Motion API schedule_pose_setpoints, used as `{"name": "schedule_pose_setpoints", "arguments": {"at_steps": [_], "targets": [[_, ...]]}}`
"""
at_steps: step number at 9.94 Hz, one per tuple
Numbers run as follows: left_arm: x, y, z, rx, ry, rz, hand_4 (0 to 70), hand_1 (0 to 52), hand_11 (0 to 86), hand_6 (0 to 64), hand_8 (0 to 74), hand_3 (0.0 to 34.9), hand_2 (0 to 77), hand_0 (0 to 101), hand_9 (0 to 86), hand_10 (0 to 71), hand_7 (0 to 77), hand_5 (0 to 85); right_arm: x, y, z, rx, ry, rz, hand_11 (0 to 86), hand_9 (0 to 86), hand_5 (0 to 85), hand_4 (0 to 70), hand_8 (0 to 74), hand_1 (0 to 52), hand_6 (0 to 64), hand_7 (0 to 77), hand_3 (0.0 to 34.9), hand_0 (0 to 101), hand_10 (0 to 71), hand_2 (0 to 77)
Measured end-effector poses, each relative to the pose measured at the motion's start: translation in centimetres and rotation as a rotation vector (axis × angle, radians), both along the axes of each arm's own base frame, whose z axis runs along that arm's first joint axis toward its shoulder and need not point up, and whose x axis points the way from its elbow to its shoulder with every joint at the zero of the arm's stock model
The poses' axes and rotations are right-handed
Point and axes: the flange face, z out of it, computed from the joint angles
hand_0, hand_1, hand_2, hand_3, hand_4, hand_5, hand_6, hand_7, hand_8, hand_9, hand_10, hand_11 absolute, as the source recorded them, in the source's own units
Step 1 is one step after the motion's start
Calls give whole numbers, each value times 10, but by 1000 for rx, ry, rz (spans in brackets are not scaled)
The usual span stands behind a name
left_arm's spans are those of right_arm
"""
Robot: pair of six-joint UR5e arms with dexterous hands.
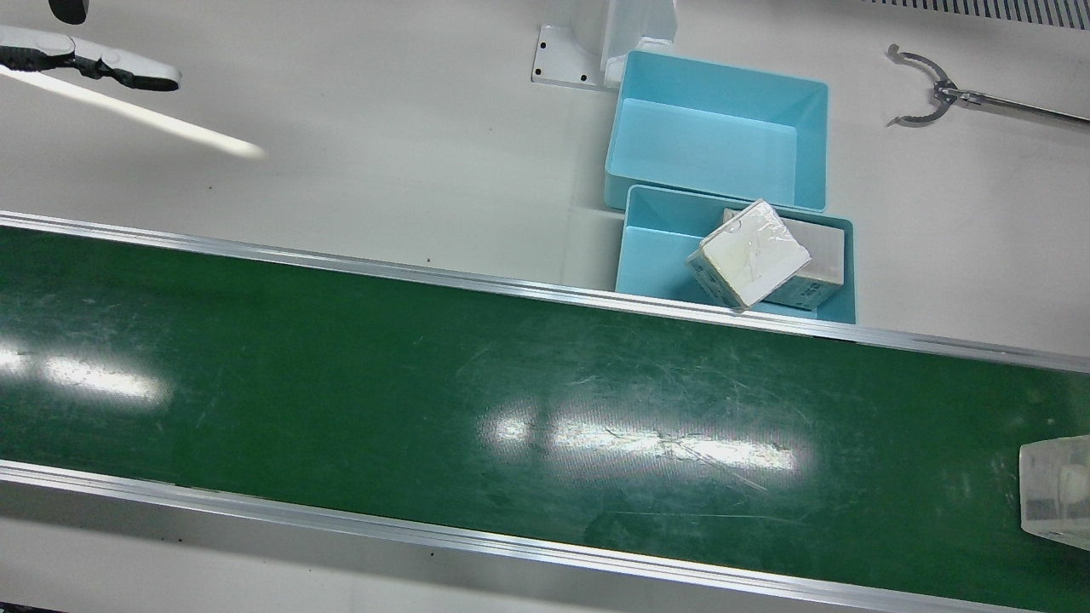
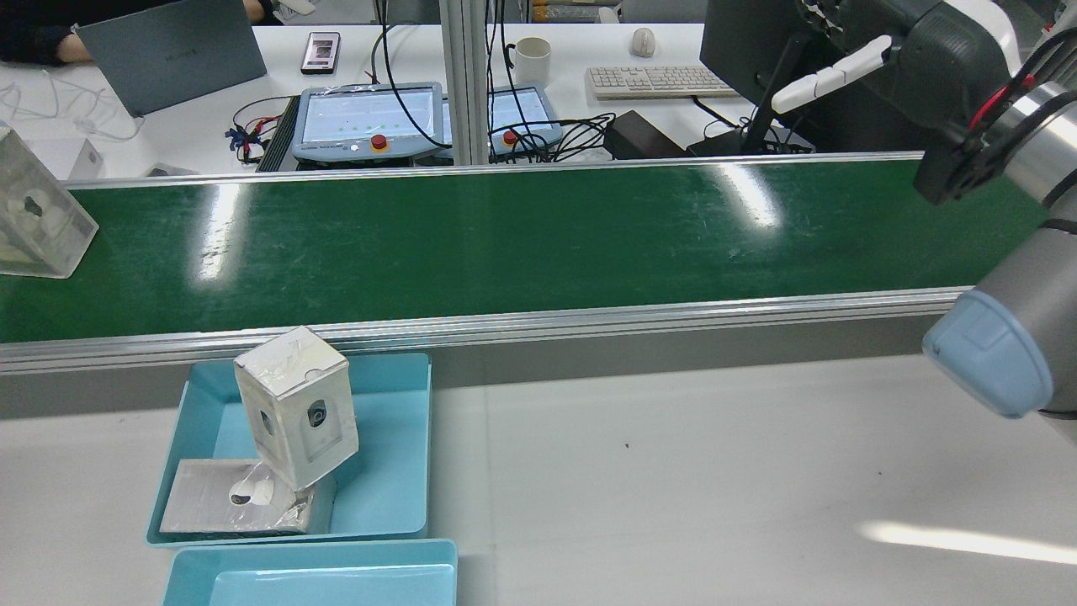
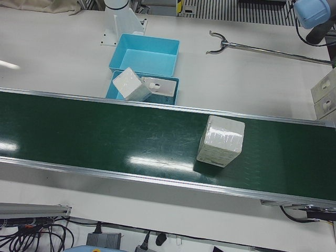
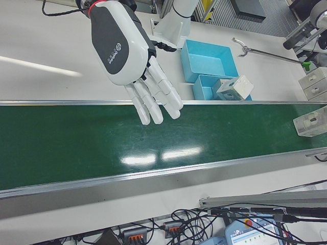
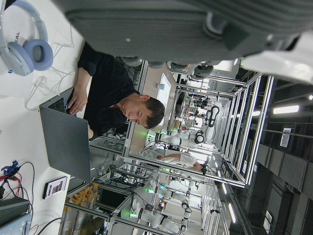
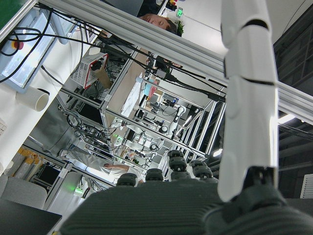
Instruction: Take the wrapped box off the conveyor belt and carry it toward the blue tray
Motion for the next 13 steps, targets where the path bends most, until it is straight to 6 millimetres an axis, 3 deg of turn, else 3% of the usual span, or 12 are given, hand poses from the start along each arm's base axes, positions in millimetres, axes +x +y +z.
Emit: {"name": "schedule_pose_setpoints", "arguments": {"at_steps": [3, 5, 7, 11, 12, 13], "targets": [[0, 0, 0, 0, 0, 0, 0, 0, 0, 0, 0, 0, 5, 0, 0, 0, 0, 11, 6, 11, 10, -17, -26, -3, 11, 16, 22, 5, 5, 164, 5, 5, 35, 483, 5, 104], [0, 0, 0, 0, 0, 0, 0, 0, 0, 0, 0, 0, 5, 0, 0, 0, 0, 11, 7, 14, 12, -20, -30, -5, 11, 16, 55, 5, 5, 169, 0, 5, 78, 482, 5, 136], [0, 0, 0, 0, 0, 0, 0, 0, 0, 0, 0, 0, 11, 0, 0, 5, 0, 11, 6, 13, 16, -32, -32, -7, 11, 16, 49, 5, 5, 169, 0, 5, 77, 483, 5, 136], [0, 0, 0, 0, 0, 0, 0, 0, 0, 0, 0, 0, 5, 0, 0, 0, 0, 11, -7, -12, 48, -142, -75, -11, 11, 16, 49, 5, 0, 169, 5, 5, 65, 484, 5, 147], [0, 0, 0, 0, 0, 0, 0, 0, 0, 0, 0, 0, 5, 0, 0, 5, 0, 11, -9, -17, 52, -159, -86, -6, 11, 16, 76, 5, 0, 169, 5, 5, 89, 483, 5, 147], [0, 0, 0, 0, 0, 0, 0, 0, 0, 0, 0, 0, 11, 0, 0, 0, 0, 11, -10, -22, 55, -174, -100, -1, 11, 16, 76, 5, 0, 169, 5, 0, 89, 482, 5, 147]]}}
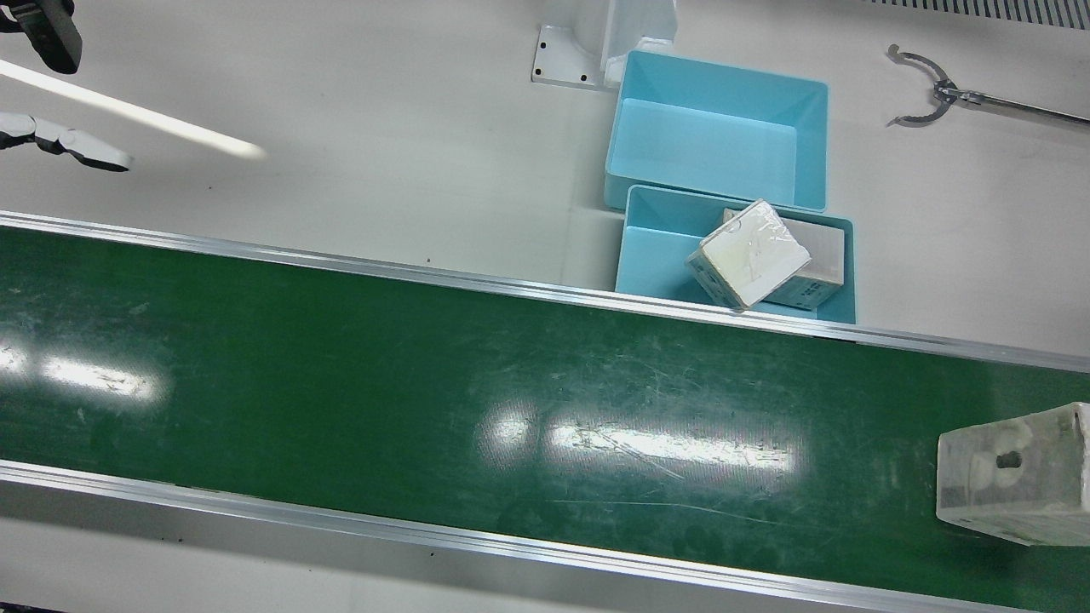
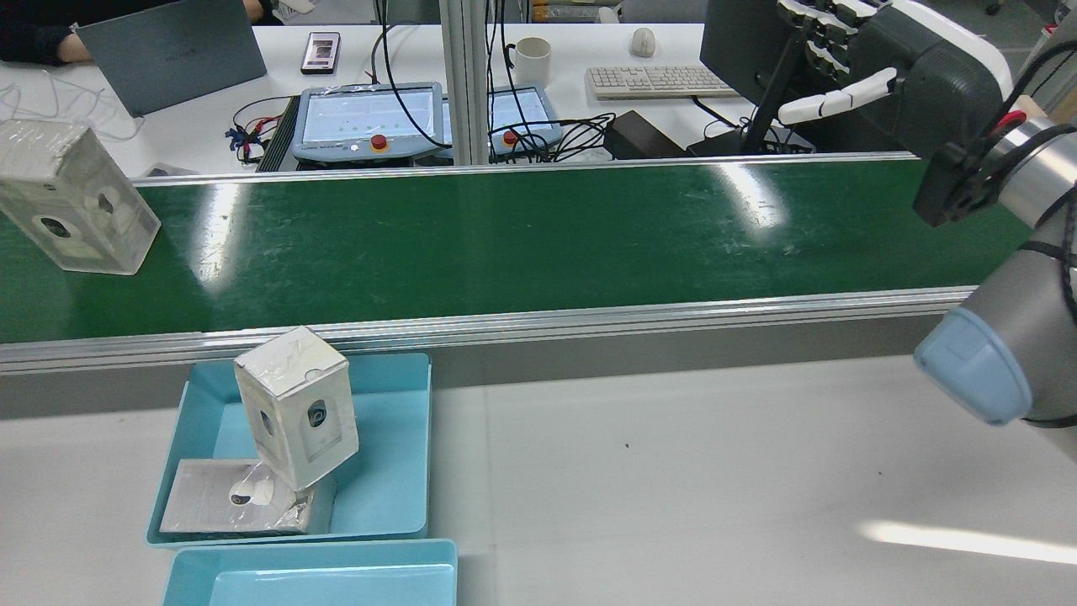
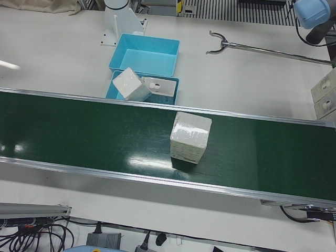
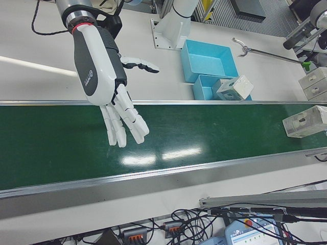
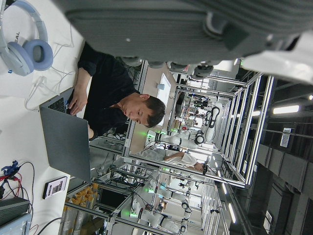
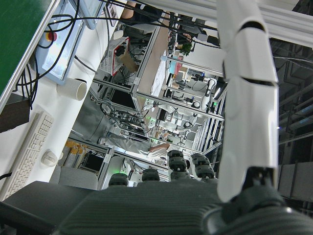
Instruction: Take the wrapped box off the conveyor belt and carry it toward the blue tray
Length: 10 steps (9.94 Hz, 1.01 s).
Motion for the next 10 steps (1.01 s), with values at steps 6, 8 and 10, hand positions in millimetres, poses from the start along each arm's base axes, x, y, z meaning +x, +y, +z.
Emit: {"name": "schedule_pose_setpoints", "arguments": {"at_steps": [6, 8, 10], "targets": [[0, 0, 0, 0, 0, 0, 0, 0, 0, 0, 0, 0, 11, 0, 0, 0, 5, 11, 0, -11, 10, -49, -78, 15, 11, 16, 65, 5, 0, 158, 5, 5, 62, 471, 5, 147], [0, 0, 0, 0, 0, 0, 0, 0, 0, 0, 0, 0, 5, 0, 0, 5, 0, 11, 0, -11, 11, -50, -82, 16, 11, 16, 65, 5, 0, 158, 0, 5, 59, 470, 5, 153], [0, 0, 0, 0, 0, 0, 0, 0, 0, 0, 0, 0, 11, 0, 0, 5, 0, 11, 0, -10, 9, -47, -86, 13, 11, 16, 65, 5, 0, 158, 0, 0, 46, 471, 5, 147]]}}
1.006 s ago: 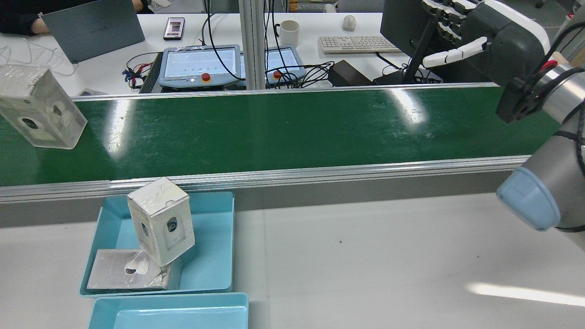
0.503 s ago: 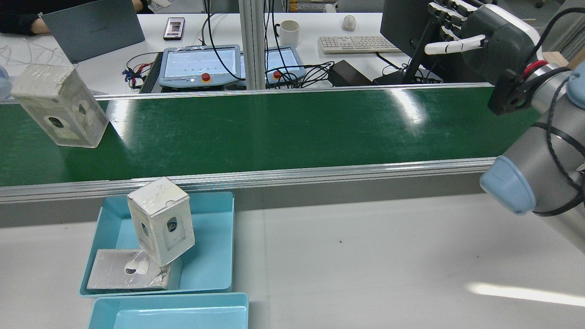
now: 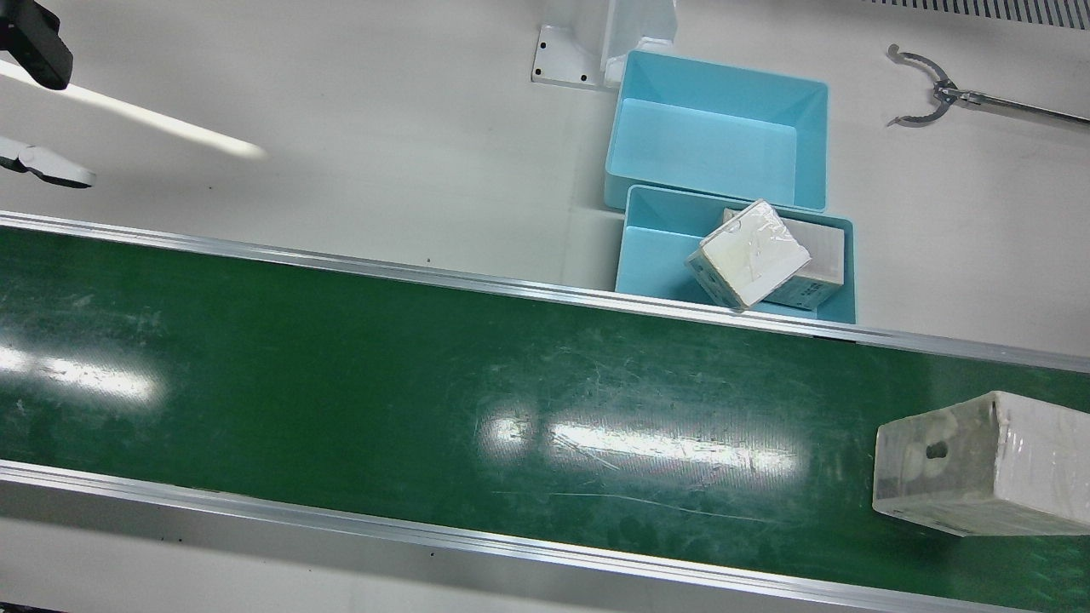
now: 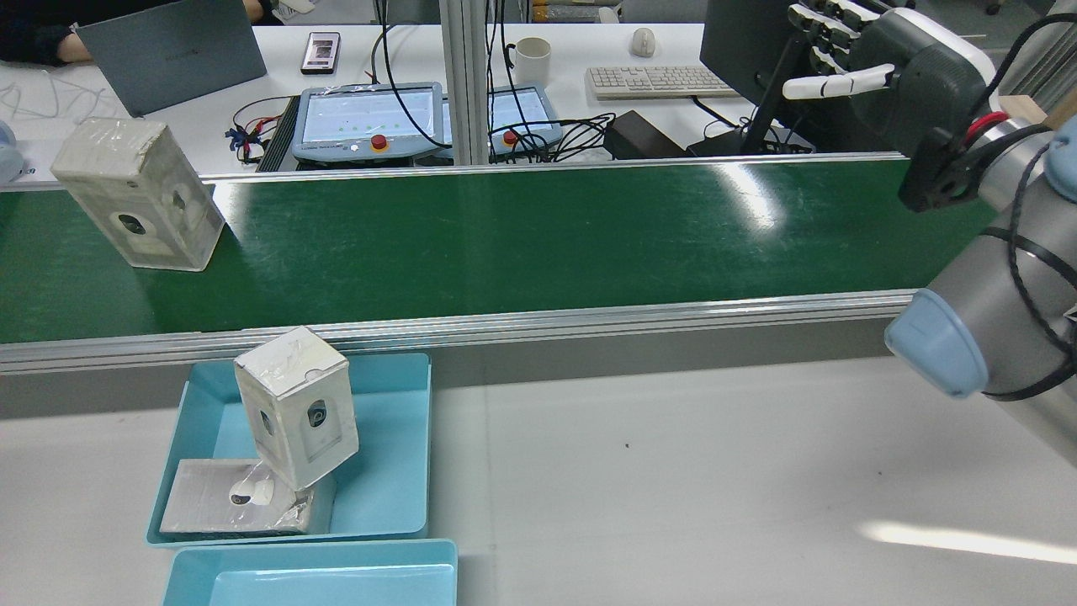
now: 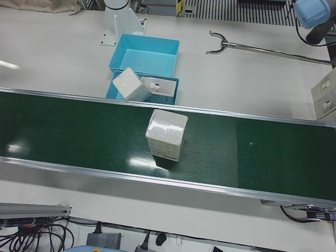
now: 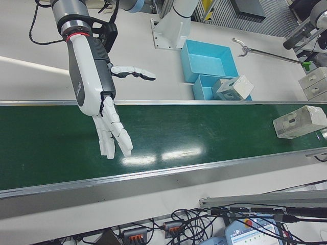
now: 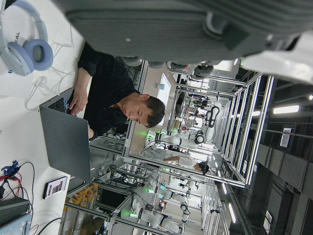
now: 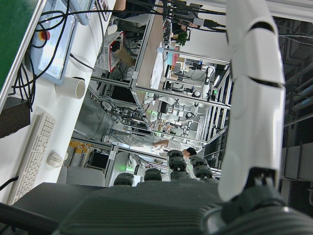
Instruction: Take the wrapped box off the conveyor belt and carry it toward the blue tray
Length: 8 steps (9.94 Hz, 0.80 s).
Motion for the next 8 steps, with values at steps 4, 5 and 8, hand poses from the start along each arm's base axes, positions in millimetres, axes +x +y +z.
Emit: {"name": "schedule_pose_setpoints", "arguments": {"at_steps": [4, 5, 8], "targets": [[0, 0, 0, 0, 0, 0, 0, 0, 0, 0, 0, 0, 5, 0, 0, 5, 0, 11, 0, 3, -1, 6, -10, -3, 11, 16, 71, 5, 0, 158, 0, 5, 46, 469, 5, 147], [0, 0, 0, 0, 0, 0, 0, 0, 0, 0, 0, 0, 11, 0, 0, 0, 0, 11, -1, 4, -1, 6, -11, -6, 11, 16, 71, 5, 0, 158, 0, 0, 45, 470, 5, 147], [0, 0, 0, 0, 0, 0, 0, 0, 0, 0, 0, 0, 5, 0, 0, 0, 5, 11, -8, 4, -3, 10, -18, -18, 11, 16, 71, 11, 0, 142, 0, 0, 46, 470, 5, 136]]}}
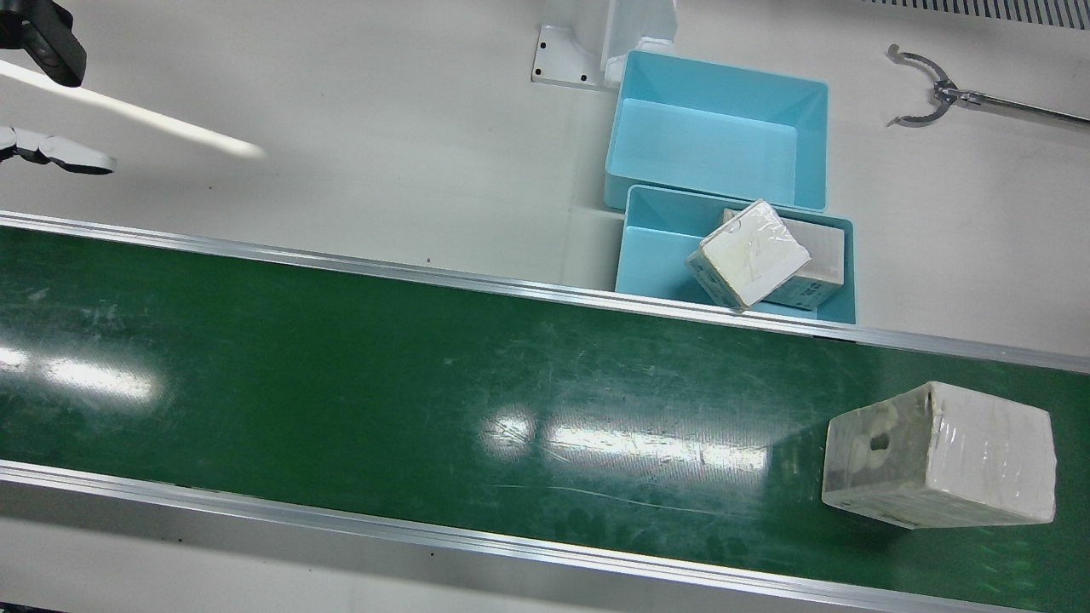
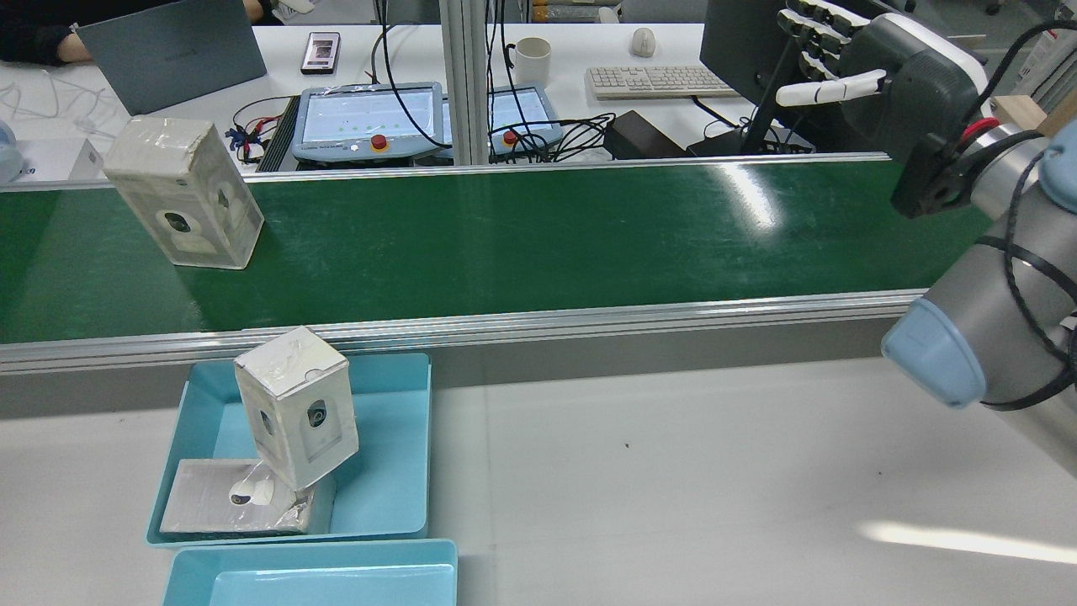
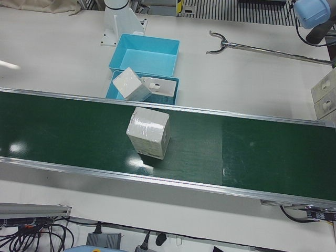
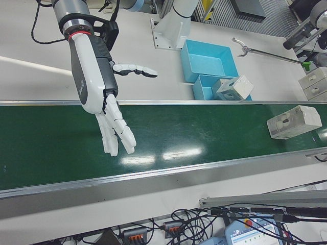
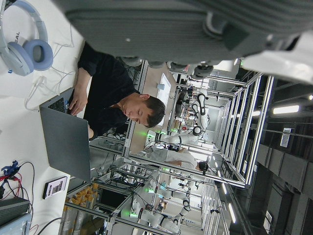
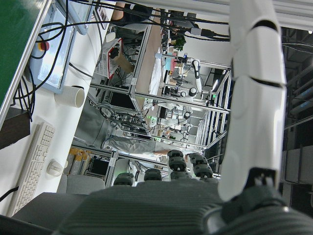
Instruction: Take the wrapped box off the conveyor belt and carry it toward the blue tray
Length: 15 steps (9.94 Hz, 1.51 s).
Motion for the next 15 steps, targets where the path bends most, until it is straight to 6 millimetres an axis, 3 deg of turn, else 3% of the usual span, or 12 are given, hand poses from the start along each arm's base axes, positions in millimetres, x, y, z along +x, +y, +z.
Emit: {"name": "schedule_pose_setpoints", "arguments": {"at_steps": [6, 15], "targets": [[0, 0, 0, 0, 0, 0, 0, 0, 0, 0, 0, 0, 5, 0, 0, 5, 0, 11, -13, 3, -5, 9, -21, -27, 11, 16, 76, 22, 0, 147, 0, 0, 53, 471, 5, 142], [0, 0, 0, 0, 0, 0, 0, 0, 0, 0, 0, 0, 5, 0, 0, 5, 0, 11, -16, 6, -6, 10, -29, -35, 11, 16, 87, 22, 0, 142, 0, 5, 53, 470, 5, 136]]}}
